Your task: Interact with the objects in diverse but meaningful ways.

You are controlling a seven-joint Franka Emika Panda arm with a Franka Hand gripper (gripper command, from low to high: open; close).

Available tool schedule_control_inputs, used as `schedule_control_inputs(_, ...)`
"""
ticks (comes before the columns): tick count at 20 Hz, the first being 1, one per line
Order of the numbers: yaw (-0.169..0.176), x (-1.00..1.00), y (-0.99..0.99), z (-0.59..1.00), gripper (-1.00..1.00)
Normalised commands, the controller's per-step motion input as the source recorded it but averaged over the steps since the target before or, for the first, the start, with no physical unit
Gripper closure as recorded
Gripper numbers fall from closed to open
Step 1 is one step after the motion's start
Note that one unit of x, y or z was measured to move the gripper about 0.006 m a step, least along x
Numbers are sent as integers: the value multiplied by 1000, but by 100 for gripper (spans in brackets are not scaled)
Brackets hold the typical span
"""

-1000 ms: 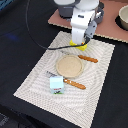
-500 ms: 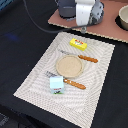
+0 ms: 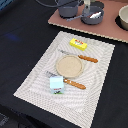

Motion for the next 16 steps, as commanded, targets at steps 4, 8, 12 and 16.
schedule_control_inputs(4,0,0,0,0,-100)
schedule_control_inputs(8,0,0,0,0,-100)
schedule_control_inputs(12,0,0,0,0,-100)
schedule_control_inputs(16,0,0,0,0,-100)
